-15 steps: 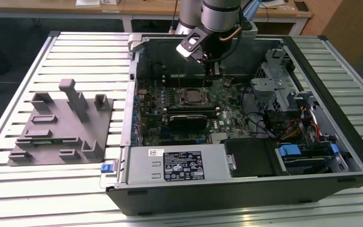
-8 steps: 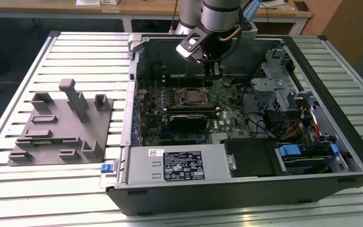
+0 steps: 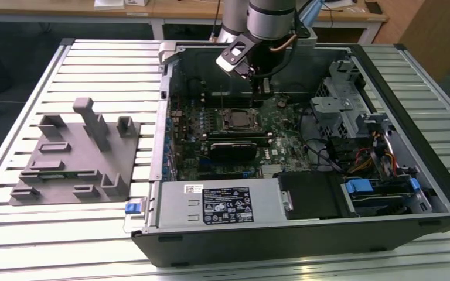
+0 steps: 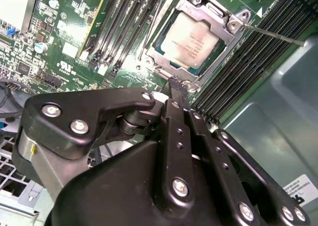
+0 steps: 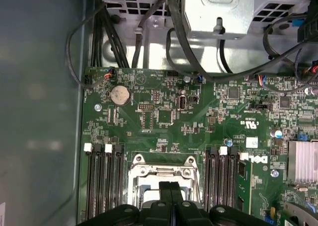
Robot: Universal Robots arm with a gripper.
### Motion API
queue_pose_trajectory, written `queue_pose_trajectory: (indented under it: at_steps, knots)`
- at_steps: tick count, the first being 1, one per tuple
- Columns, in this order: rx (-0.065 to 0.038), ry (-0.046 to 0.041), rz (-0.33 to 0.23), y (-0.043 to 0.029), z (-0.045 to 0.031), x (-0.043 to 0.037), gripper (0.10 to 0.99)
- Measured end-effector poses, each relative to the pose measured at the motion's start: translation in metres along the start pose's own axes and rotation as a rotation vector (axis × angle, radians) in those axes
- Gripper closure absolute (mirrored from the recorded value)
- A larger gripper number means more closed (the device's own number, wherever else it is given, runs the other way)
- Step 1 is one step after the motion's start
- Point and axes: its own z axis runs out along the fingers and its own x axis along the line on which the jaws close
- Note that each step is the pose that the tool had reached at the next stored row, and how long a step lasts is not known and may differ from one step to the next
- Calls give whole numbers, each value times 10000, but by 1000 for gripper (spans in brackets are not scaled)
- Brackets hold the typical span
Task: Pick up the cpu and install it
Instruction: 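Close the cpu cover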
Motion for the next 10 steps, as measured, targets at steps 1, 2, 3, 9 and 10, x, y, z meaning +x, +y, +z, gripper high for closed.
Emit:
queue_pose_trajectory:
  at_steps: [1, 2, 3, 9, 10]
  knots:
    - [0, 1, 0, -4, 0, -3, 980]
    - [-1, 1, 0, -8, 0, -6, 980]
    - [0, 0, -1, -13, 0, -10, 980]
    - [0, 0, -2, -56, 3, -33, 980]
    - [0, 1, -2, -66, 4, -37, 980]
